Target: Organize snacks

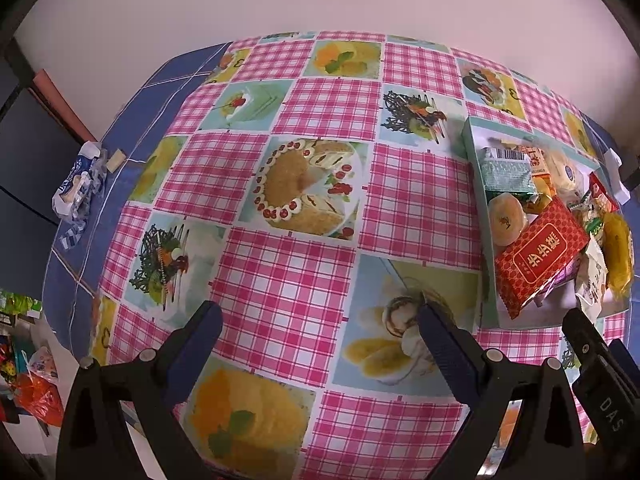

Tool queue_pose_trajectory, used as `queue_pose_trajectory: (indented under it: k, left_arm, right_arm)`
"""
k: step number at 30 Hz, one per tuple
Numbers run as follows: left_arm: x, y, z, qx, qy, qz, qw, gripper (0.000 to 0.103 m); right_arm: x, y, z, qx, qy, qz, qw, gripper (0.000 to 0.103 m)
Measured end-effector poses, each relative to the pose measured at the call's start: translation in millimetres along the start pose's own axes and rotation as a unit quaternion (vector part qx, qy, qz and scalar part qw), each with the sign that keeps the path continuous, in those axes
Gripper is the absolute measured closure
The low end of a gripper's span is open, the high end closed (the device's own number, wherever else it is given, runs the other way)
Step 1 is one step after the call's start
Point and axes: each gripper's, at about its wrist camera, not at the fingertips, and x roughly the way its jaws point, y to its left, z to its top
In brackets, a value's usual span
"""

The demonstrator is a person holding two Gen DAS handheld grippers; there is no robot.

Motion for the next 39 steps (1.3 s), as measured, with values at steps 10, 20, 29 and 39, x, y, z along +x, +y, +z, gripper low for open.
queue_pose_trajectory:
  k: [10,20,29,39]
  left_arm:
    - [-1.5,-1.1,1.3,0.004,-0.001,0.010,0.9999,0.005]
    - [0.1,-1.7,1.8,0.004,0.004,0.007,1.0000,0.005]
    - [2.0,-0.6,1.6,0.002,0.009,0.008,0.9999,0.005]
    - [2.3,-0.3,1.5,0.001,0.013,0.005,0.9999,0.005]
  right_arm:
    - [-0.3,1.6,0.3,-0.001,-0.001,-0.001,1.000,0.000]
    - [0.7,1.7,-0.3,-0.001,0.002,-0.001,1.000,0.000]
    - [1.9,2.4,-0.7,-0.002,0.004,0.000,1.000,0.000]
    - [2.2,2.6,-0.5,-0.003,0.005,-0.001,1.000,0.000]
